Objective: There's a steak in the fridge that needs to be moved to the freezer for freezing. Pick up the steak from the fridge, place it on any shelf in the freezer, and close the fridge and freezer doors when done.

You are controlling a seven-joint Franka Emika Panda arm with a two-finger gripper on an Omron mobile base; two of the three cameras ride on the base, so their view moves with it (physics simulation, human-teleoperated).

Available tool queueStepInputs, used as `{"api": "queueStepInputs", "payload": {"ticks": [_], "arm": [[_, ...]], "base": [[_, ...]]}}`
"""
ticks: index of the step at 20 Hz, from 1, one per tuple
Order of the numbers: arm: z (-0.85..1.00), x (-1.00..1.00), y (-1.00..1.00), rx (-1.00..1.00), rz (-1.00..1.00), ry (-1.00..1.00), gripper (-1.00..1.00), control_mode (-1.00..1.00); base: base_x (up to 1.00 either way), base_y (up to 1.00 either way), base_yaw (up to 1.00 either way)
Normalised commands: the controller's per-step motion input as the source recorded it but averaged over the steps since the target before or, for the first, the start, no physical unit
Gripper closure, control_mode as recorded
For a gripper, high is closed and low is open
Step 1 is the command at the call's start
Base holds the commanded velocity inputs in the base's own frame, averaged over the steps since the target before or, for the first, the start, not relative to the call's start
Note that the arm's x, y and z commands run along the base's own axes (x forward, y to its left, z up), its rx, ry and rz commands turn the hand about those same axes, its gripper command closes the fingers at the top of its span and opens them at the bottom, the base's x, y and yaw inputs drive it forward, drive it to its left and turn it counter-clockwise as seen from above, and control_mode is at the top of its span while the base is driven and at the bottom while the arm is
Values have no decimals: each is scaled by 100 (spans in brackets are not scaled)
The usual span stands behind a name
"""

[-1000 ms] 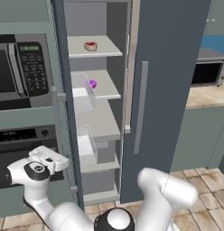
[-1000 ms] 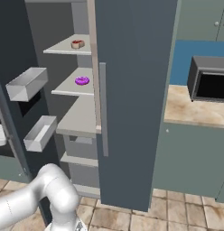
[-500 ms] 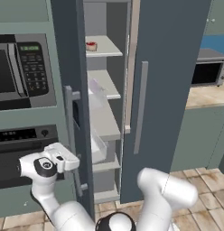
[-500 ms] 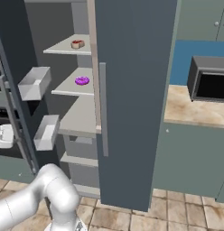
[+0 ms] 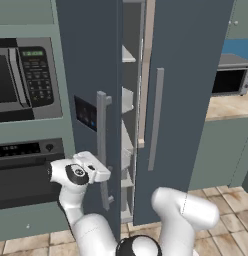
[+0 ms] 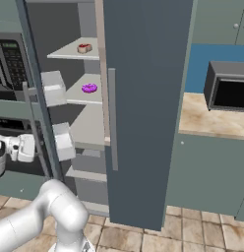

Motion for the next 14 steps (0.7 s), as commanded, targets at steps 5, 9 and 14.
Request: {"api": "queueStepInputs", "payload": {"ticks": [5,9,14], "arm": [[0,43,-79,8,0,0,-100,-100],[0,74,-45,2,0,2,-100,-100],[4,77,-37,1,0,6,-100,-100]], "base": [[0,0,0],[0,0,0],[0,0,0]]}}
